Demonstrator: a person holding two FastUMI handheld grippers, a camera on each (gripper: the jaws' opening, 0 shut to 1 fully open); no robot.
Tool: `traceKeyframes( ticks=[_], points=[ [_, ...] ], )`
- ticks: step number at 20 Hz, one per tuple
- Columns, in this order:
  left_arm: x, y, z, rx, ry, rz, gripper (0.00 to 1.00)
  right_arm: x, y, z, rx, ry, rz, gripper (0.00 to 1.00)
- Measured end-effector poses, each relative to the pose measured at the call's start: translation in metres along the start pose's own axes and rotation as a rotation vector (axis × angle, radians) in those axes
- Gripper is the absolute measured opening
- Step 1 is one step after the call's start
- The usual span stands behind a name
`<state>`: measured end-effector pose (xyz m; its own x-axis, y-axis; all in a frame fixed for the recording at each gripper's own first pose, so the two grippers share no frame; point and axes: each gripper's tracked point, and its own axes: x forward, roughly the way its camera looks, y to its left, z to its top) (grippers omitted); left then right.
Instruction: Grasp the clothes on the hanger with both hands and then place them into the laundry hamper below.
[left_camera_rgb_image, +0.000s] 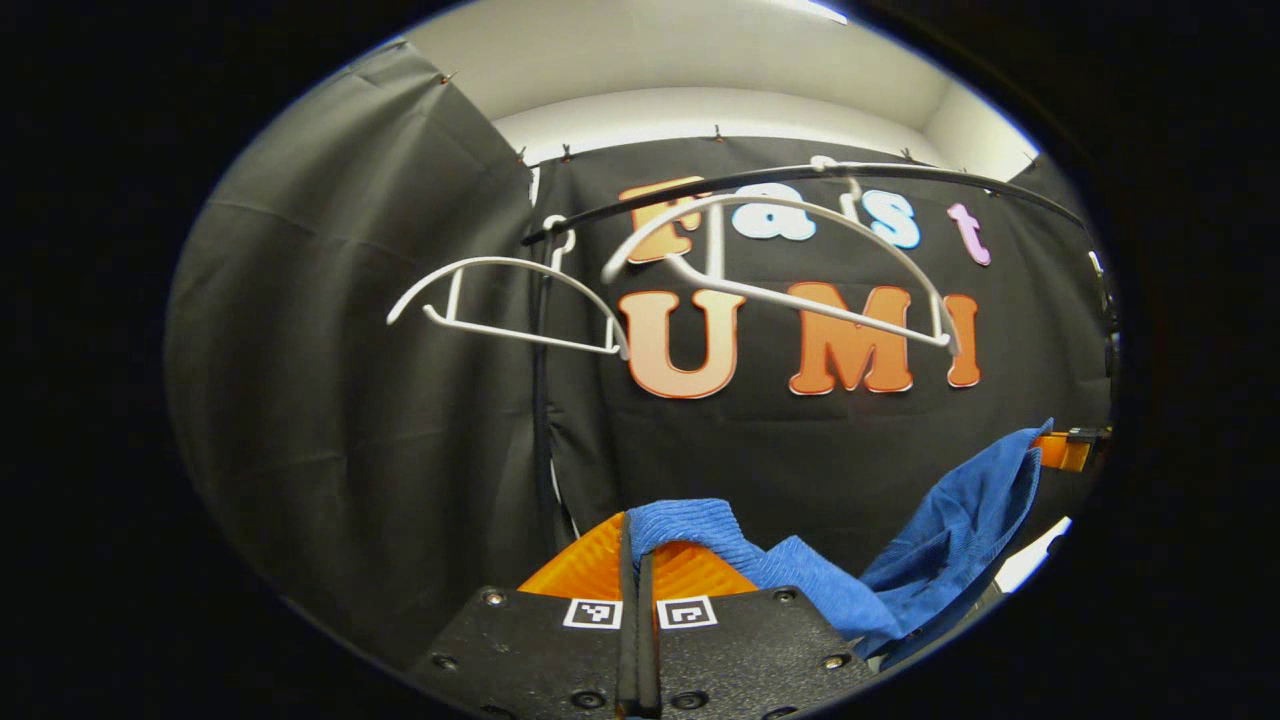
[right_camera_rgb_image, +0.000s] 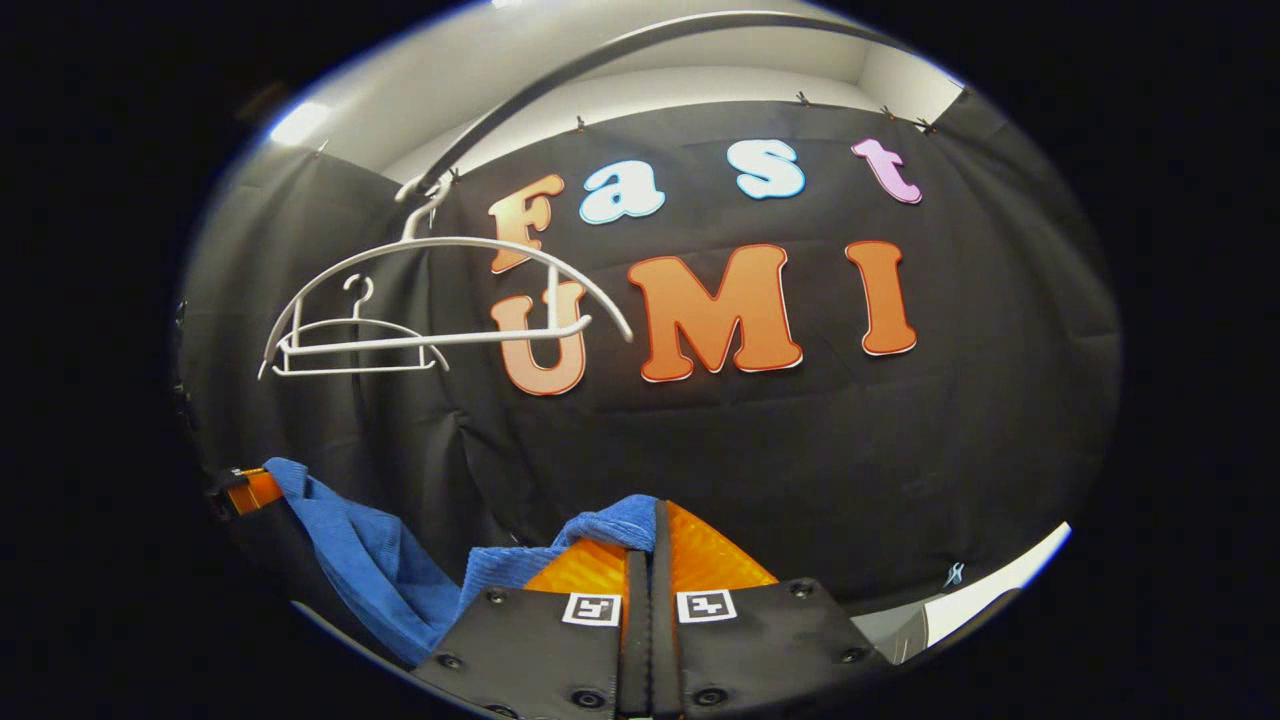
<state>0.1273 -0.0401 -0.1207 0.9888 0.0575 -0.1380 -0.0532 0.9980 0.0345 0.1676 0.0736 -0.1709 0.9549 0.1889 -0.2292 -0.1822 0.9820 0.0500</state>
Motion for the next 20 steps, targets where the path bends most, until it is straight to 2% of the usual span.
traceKeyframes(
  ticks=[3,7,14,20],
  points=[
    [-0.005,-0.042,-0.011,0.0,0.017,-0.064,0.0,-0.015,0.018,-0.014,-0.048,-0.005,0.006,0.07],
    [-0.008,-0.08,-0.024,-0.029,0.026,-0.099,0.0,-0.033,0.039,-0.042,-0.064,-0.009,0.012,0.07],
    [-0.008,-0.127,-0.093,-0.017,0.13,-0.143,0.0,-0.027,0.034,-0.111,-0.049,0.057,-0.042,0.07],
    [-0.004,-0.132,-0.156,0.005,0.21,-0.126,0.0,-0.033,0.009,-0.173,0.001,0.115,-0.097,0.07]
  ],
)
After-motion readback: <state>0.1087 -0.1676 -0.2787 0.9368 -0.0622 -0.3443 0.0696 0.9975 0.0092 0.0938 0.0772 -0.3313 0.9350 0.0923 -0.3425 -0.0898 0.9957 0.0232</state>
